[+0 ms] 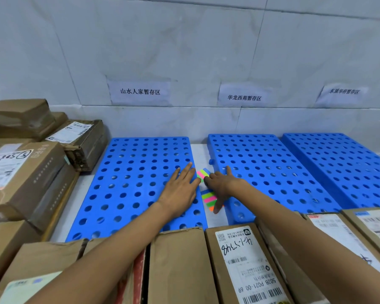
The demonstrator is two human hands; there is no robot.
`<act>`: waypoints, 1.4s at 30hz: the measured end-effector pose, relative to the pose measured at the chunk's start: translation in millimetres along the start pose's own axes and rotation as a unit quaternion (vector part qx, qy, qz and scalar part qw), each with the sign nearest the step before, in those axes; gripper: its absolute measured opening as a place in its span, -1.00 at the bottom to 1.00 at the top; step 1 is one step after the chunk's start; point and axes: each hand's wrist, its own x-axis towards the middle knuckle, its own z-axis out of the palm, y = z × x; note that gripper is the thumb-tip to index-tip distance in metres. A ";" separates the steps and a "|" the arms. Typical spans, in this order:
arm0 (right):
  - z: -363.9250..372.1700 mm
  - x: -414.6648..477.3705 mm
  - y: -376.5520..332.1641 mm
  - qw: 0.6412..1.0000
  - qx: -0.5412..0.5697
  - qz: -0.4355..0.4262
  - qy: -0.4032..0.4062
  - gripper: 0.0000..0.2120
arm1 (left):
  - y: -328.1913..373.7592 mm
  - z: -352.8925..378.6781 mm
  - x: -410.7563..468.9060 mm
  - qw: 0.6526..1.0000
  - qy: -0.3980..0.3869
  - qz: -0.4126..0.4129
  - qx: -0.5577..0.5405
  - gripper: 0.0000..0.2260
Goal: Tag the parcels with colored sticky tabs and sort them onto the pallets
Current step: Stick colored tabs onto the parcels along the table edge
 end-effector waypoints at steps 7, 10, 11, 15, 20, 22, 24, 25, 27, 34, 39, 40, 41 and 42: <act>2.0 3.4 0.3 1.000 -0.008 0.007 0.012 0.05 | 0.1 3.3 -1.1 1.000 0.001 -0.004 -0.008 -0.61; 2.0 -1.6 2.1 0.998 0.037 -0.003 0.043 0.04 | -1.9 3.0 0.3 1.000 0.001 -0.004 -0.011 -0.61; 3.3 -3.7 2.5 0.996 0.059 -0.005 0.061 -0.03 | -2.2 3.3 0.8 1.000 0.001 -0.006 -0.014 -0.61; 16.9 -6.4 8.2 0.971 0.169 -0.009 0.169 -0.60 | -2.9 4.8 1.0 0.999 -0.002 -0.016 -0.033 -0.62; 24.8 -5.7 10.0 0.902 0.361 -0.003 0.237 -0.68 | -1.7 -0.4 -3.9 0.997 0.014 -0.021 -0.076 -0.62; 13.3 -14.7 11.5 0.857 0.437 0.017 0.273 -0.71 | -4.2 -7.4 -8.3 0.994 0.026 -0.027 -0.099 -0.63; 1.5 -25.2 14.6 0.808 0.494 0.061 0.317 -0.72 | -7.1 -13.6 -14.2 0.989 0.044 -0.034 -0.138 -0.66; -3.2 -32.4 16.0 0.783 0.519 0.078 0.333 -0.73 | -7.2 -17.5 -18.0 0.984 0.057 -0.040 -0.163 -0.67; -12.1 -50.6 15.9 0.732 0.581 0.087 0.343 -0.76 | -5.0 -29.3 -25.5 0.965 0.073 -0.071 -0.242 -0.70; -41.7 -134.8 -40.1 0.576 0.742 -0.024 0.340 -0.76 | 17.9 -114.0 -66.7 0.751 0.033 -0.190 -0.632 -0.70; -39.1 -190.1 -97.0 0.551 0.751 -0.063 0.359 -0.78 | 32.9 -145.7 -131.1 0.685 0.096 -0.208 -0.691 -0.88; -38.8 -198.5 -106.6 0.553 0.748 -0.066 0.362 -0.80 | 33.7 -150.1 -143.1 0.676 0.111 -0.215 -0.697 -0.87; -39.7 -206.4 -115.2 0.557 0.744 -0.071 0.363 -0.81 | 33.8 -155.8 -153.5 0.662 0.129 -0.222 -0.704 -0.86; -40.9 -213.7 -123.8 0.561 0.742 -0.079 0.358 -0.82 | 32.3 -160.7 -163.5 0.651 0.146 -0.231 -0.709 -0.86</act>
